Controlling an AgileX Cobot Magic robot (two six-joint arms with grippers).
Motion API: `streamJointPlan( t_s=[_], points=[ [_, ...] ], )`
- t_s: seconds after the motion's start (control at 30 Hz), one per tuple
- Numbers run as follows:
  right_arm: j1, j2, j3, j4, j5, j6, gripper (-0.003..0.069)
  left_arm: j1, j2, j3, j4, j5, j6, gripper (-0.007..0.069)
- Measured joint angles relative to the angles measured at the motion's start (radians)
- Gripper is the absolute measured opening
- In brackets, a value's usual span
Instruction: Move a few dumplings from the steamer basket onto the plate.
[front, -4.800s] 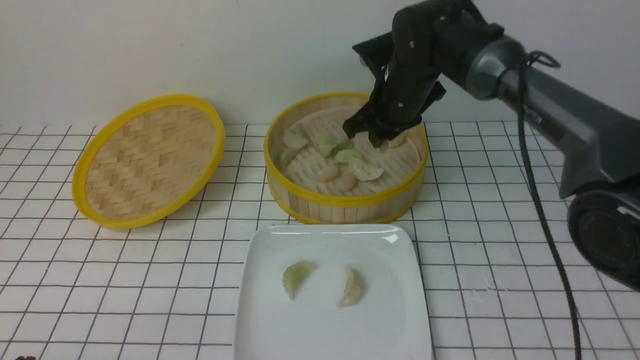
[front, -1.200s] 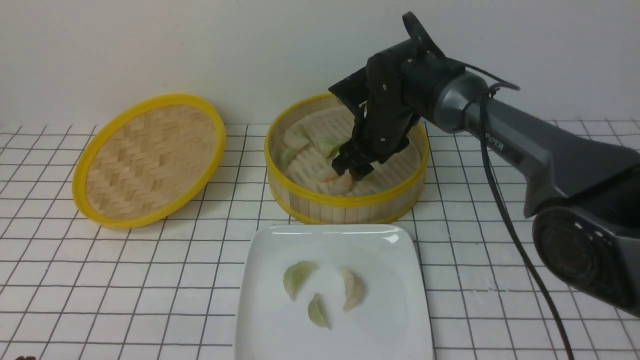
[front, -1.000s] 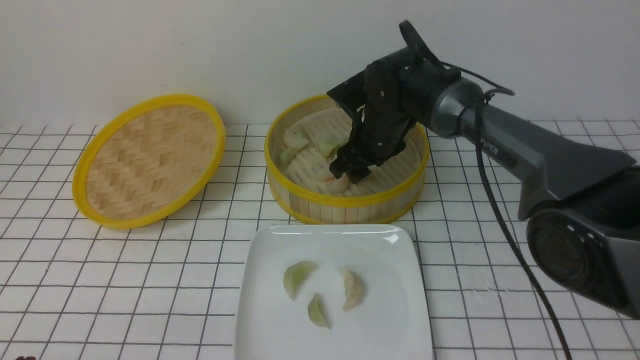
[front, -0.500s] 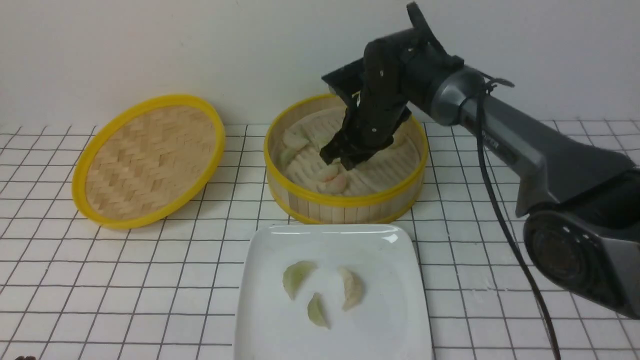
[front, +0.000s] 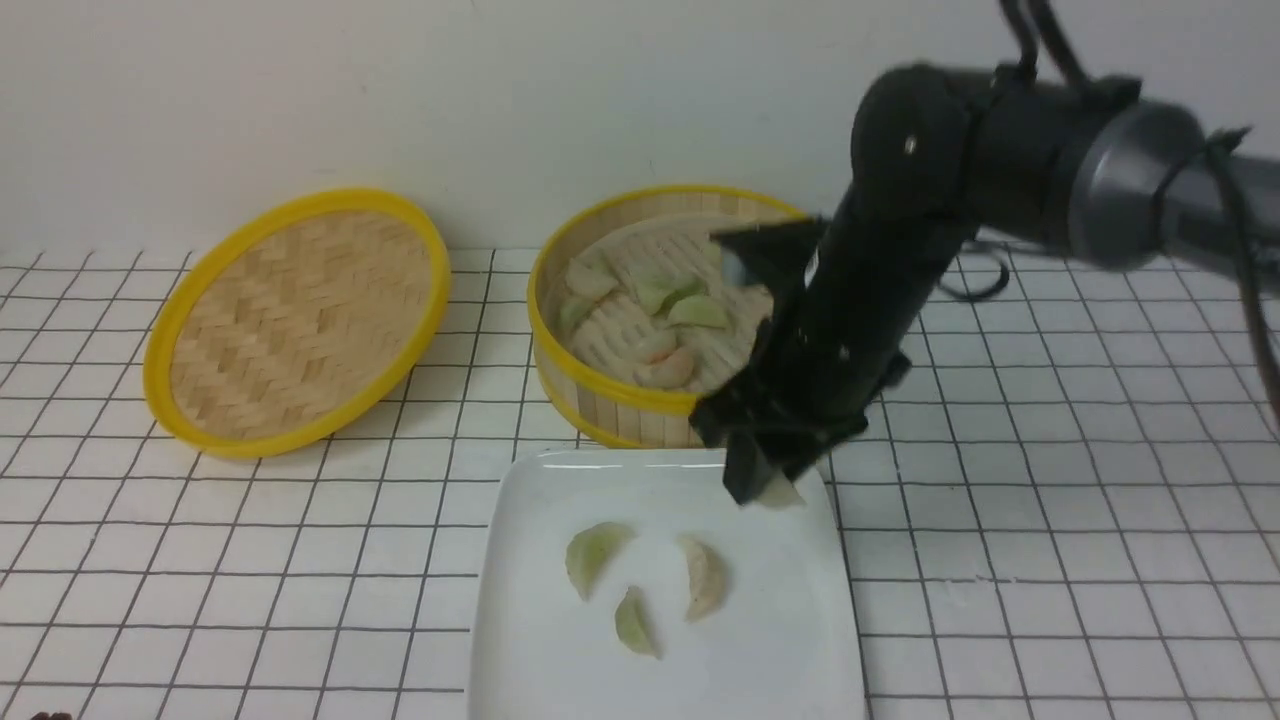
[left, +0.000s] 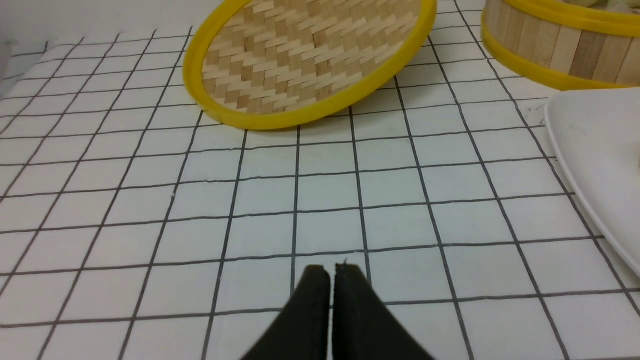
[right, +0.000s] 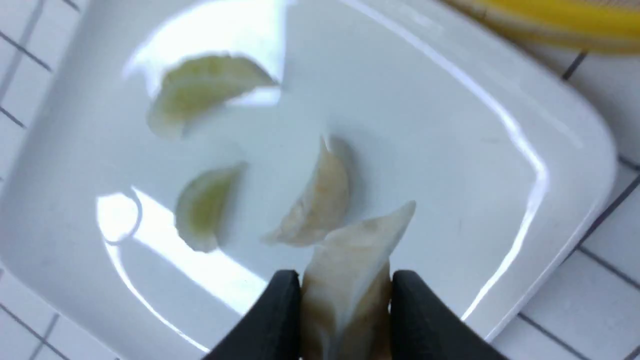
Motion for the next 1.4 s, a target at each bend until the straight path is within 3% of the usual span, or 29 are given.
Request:
streamJointPlan(
  t_s=[0.13, 0.2, 0.23, 0.33, 0.47, 0.53, 0.67, 0.77, 0.83, 1.0, 1.27, 1.4],
  points=[
    [0.004, 0.026, 0.08, -0.002, -0.068, -0.003, 0.0232, 0.0, 0.0, 0.0, 0.0, 0.0, 0.0, -0.0006],
    [0.004, 0.029, 0.08, -0.002, -0.075, 0.001, 0.0271, 0.0, 0.0, 0.0, 0.0, 0.0, 0.0, -0.0006],
    [0.004, 0.029, 0.075, 0.001, -0.068, 0.019, 0.0339, 0.0, 0.0, 0.0, 0.0, 0.0, 0.0, -0.0006],
    [0.004, 0.029, 0.047, 0.0, -0.021, 0.049, 0.0437, 0.0, 0.0, 0.0, 0.0, 0.0, 0.0, -0.0006],
    [0.004, 0.006, 0.0, -0.004, -0.004, 0.07, 0.0476, 0.0, 0.0, 0.0, 0.0, 0.0, 0.0, -0.0006],
    [0.008, -0.06, 0.001, 0.005, 0.0, 0.073, 0.0421, 0.0, 0.0, 0.0, 0.0, 0.0, 0.0, -0.0006],
    [0.012, -0.275, 0.034, -0.006, 0.004, 0.091, 0.0225, 0.0, 0.0, 0.0, 0.0, 0.0, 0.0, -0.0006],
    [0.013, -0.466, 0.074, -0.049, 0.012, 0.13, 0.0075, 0.0, 0.0, 0.0, 0.0, 0.0, 0.0, -0.0006],
    [0.013, -0.62, 0.122, -0.1, 0.017, 0.162, 0.0013, 0.0, 0.0, 0.0, 0.0, 0.0, 0.0, -0.0006],
    [0.013, -0.996, 0.316, -0.224, -0.088, 0.199, -0.0013, 0.0, 0.0, 0.0, 0.0, 0.0, 0.0, -0.0006],
    [0.013, -1.615, 0.783, -0.392, -0.533, 0.336, -0.0013, 0.0, 0.0, 0.0, 0.0, 0.0, 0.0, -0.0006],
    [0.013, -1.907, 1.023, -0.535, -0.649, 0.547, -0.0013, 0.0, 0.0, 0.0, 0.0, 0.0, 0.0, -0.0006]
  ],
)
